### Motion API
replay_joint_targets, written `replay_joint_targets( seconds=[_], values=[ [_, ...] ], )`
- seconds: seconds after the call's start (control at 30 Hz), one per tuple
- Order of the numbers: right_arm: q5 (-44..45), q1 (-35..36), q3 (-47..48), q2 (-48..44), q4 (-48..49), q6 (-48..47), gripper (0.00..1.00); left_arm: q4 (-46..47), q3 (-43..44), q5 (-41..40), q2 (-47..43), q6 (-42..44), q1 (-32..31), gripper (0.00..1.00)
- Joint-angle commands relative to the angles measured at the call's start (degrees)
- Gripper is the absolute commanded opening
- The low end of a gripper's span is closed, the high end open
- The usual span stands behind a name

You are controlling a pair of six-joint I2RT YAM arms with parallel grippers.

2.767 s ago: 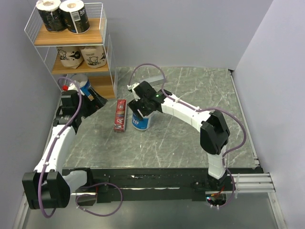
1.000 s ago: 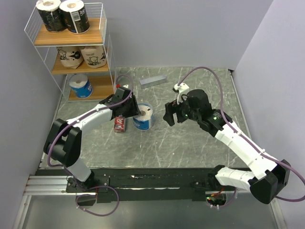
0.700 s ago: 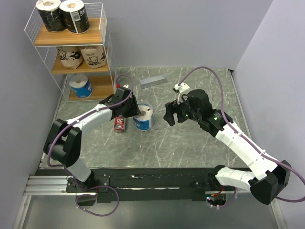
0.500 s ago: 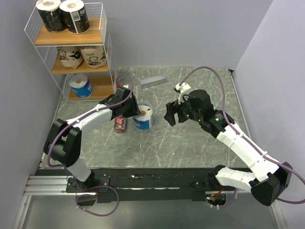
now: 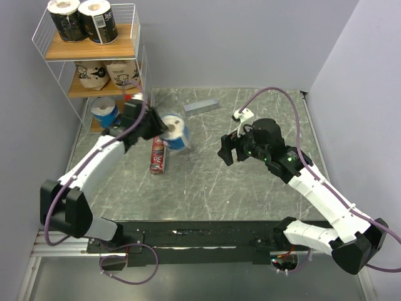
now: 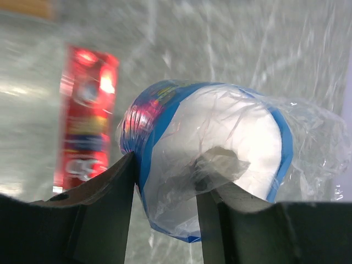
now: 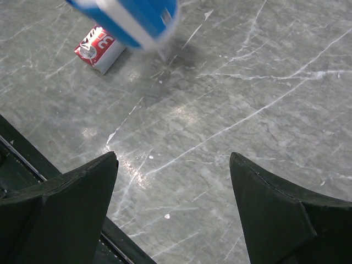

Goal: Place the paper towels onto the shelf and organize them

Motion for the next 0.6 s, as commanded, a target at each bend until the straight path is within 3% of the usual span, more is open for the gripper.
replay_joint_targets(
  seconds=[0.0,0.13,0.57],
  values=[
    [0.3,-0.6,1.8,-1.9,0.3,-1.0,0.89,0.1,-1.3,0.9,-6.5,0.8,8.9,0.32],
    [-0.3,-0.6,1.4,-2.0,1.0,-1.1,0.90,0.1,-4.3,0.3,-8.7,2.3,17.2,0.33],
    [-1.7,-0.6,1.0,-1.9,2.6,-0.2,0.90,5.3,-3.2,-0.8,0.1,1.0,28.6,0.33]
  ],
)
